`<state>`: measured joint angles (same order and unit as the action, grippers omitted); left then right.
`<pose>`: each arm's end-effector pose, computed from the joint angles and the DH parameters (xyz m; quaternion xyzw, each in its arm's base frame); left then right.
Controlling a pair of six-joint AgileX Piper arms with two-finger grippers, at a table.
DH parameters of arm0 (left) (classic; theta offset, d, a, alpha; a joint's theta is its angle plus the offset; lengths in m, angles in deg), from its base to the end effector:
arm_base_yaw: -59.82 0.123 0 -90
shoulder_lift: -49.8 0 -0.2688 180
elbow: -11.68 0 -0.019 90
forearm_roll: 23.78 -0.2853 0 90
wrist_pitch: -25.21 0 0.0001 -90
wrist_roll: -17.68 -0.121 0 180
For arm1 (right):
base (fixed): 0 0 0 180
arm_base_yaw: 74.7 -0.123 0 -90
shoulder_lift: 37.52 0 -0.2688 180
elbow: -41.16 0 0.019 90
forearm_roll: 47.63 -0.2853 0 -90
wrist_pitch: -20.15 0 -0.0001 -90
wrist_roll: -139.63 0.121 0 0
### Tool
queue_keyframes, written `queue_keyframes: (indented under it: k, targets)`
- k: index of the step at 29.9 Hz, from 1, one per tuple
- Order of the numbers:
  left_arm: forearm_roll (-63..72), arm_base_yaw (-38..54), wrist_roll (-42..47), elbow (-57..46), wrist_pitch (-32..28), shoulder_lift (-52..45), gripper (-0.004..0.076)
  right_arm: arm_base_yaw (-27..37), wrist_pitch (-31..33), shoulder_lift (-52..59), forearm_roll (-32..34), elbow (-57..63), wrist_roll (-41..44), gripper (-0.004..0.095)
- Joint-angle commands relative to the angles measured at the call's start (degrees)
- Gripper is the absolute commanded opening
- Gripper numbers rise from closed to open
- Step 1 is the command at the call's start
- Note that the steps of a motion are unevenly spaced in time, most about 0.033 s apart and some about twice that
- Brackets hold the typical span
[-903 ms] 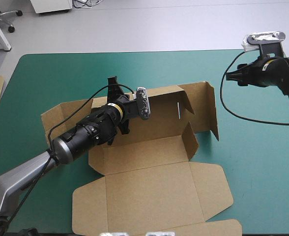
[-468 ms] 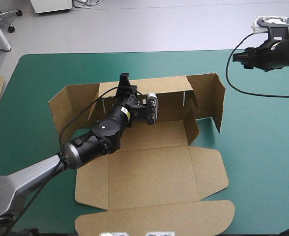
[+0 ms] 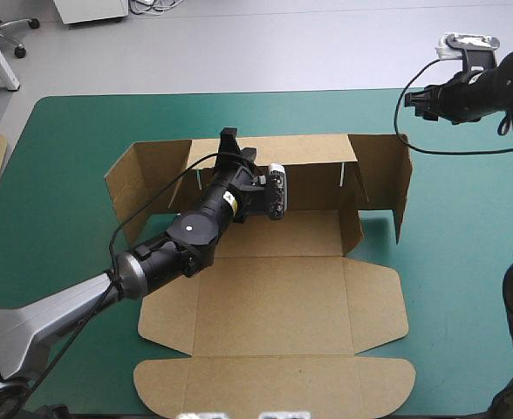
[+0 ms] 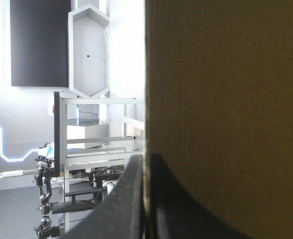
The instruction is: Fold the box
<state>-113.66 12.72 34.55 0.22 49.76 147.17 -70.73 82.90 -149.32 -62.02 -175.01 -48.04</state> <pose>0.3192 -0.2695 0.2799 0.6270 0.5040 0.2959 0.5150 0.4517 -0.0045 0.3745 -0.0159 0.9274 0.0881 0.3633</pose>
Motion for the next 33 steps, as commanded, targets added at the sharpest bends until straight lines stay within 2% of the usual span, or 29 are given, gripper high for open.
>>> queue_keyframes:
  k: [1,8,14,21,28,33]
  targets:
    - [-2.35,-0.37,2.18,1.5,1.1,-1.29,-0.0015,0.38,-3.12,-0.59,-3.68,-4.36,-1.1,0.0457]
    - [-2.48,-0.37,3.36,1.5,1.1,0.02,-0.0015,0.27,2.2,-9.78,-7.51,-11.92,-1.67,0.0457]
    - [-2.57,-0.37,5.0,1.5,1.12,0.29,-0.0015,0.27,4.21,-12.54,-10.28,-12.24,-3.36,0.0457]
    - [-2.35,-0.37,4.98,1.5,1.36,0.77,-0.0015,0.04,8.72,-12.12,-12.41,-11.4,-5.32,0.0457]
    - [-2.49,-0.37,4.98,1.5,2.64,1.19,-0.0015,-0.41,8.72,-7.45,-12.45,-5.04,-6.53,0.0457]
    - [-3.15,-0.37,9.72,1.5,3.43,1.21,-0.0015,-0.41,8.72,-4.16,-13.18,0.45,-7.75,0.0457]
